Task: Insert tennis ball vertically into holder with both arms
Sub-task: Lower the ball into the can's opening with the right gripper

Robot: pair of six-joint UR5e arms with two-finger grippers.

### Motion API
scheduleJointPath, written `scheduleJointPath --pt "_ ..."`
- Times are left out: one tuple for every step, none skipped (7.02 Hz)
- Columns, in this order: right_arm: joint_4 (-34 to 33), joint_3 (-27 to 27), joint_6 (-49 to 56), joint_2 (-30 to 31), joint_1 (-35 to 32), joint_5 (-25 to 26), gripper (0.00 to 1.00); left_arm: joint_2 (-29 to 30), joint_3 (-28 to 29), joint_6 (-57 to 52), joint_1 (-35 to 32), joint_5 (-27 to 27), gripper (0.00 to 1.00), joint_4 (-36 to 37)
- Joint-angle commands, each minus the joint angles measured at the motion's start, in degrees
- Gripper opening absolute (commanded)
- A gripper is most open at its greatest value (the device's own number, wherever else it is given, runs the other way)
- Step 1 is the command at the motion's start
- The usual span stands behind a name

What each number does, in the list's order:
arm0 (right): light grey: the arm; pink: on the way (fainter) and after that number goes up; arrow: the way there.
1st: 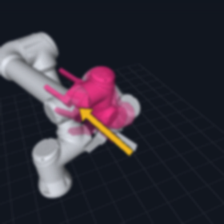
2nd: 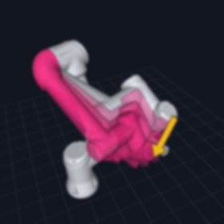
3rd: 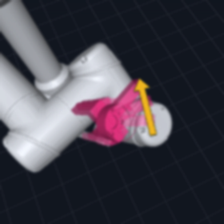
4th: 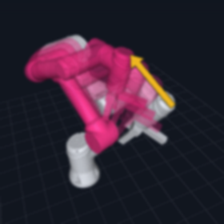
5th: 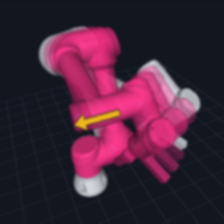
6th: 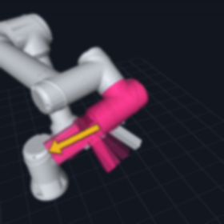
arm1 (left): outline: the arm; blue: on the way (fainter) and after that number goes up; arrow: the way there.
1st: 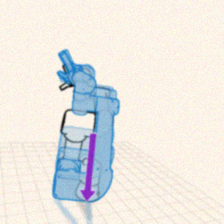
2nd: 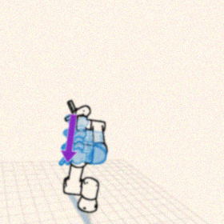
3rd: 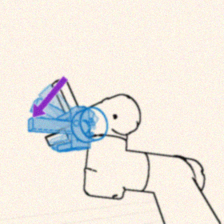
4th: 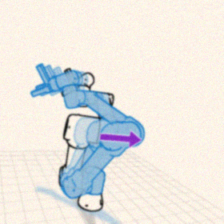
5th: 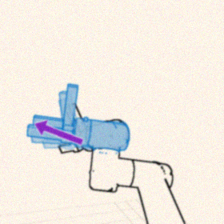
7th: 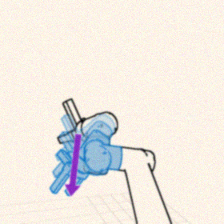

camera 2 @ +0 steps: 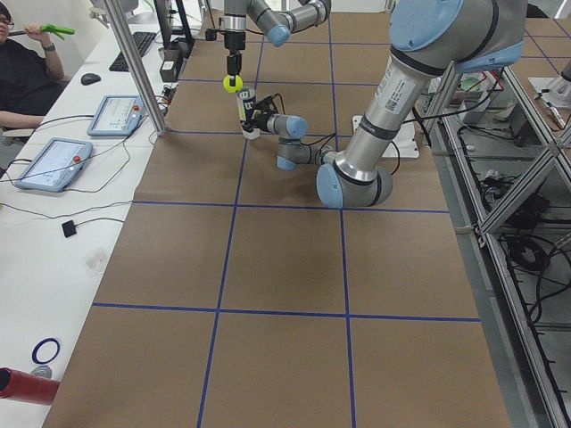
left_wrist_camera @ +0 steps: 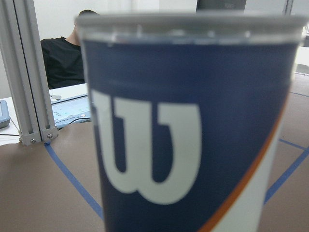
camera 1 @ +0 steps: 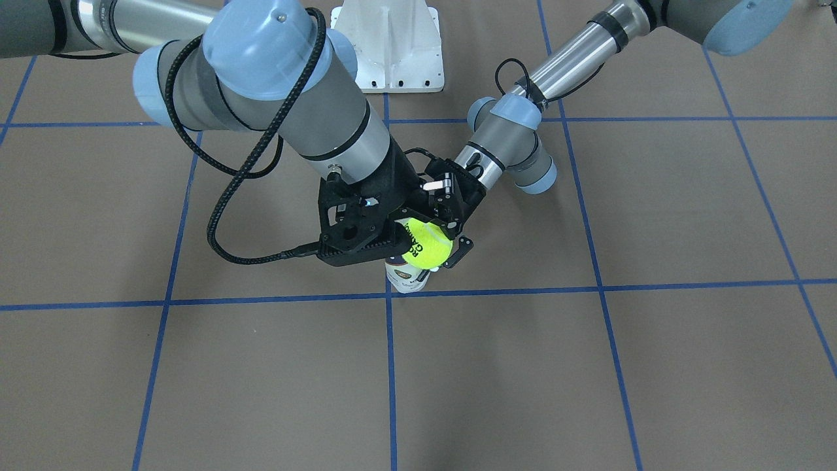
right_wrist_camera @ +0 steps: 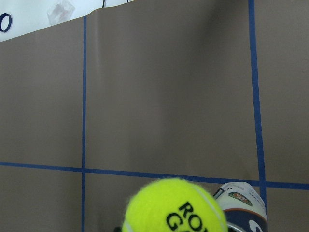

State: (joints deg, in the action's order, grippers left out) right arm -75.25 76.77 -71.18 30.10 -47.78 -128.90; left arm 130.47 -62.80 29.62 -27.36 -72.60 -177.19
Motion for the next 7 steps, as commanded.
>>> scheduleJointPath --pt "-0.7 0.7 0.0 1.4 0.9 0.0 0.00 0.0 0.1 0.0 -0.1 0.0 0.70 0.0" --pt "-0.8 1.1 0.0 2.3 1.5 0.0 0.00 0.0 0.0 0.0 -0.1 0.0 0.70 0.0" --pt "-1.7 3.2 0.0 3.5 1.7 0.0 0.00 0.0 0.0 0.0 -0.1 0.0 0.70 0.0" --pt "-2.8 5.2 0.0 4.4 1.9 0.0 0.00 0.0 0.0 0.0 -0.1 0.0 0.70 0.0" --pt "-3.1 6.5 0.0 5.2 2.1 0.0 0.00 0.0 0.0 0.0 -0.1 0.0 0.70 0.0" --pt "-3.1 6.6 0.0 5.3 2.2 -0.1 0.00 0.0 0.1 0.0 -0.1 0.0 0.70 0.0" --pt "-3.9 6.6 0.0 5.1 2.4 0.0 0.39 0.0 0.1 0.0 -0.1 0.0 0.70 0.0"
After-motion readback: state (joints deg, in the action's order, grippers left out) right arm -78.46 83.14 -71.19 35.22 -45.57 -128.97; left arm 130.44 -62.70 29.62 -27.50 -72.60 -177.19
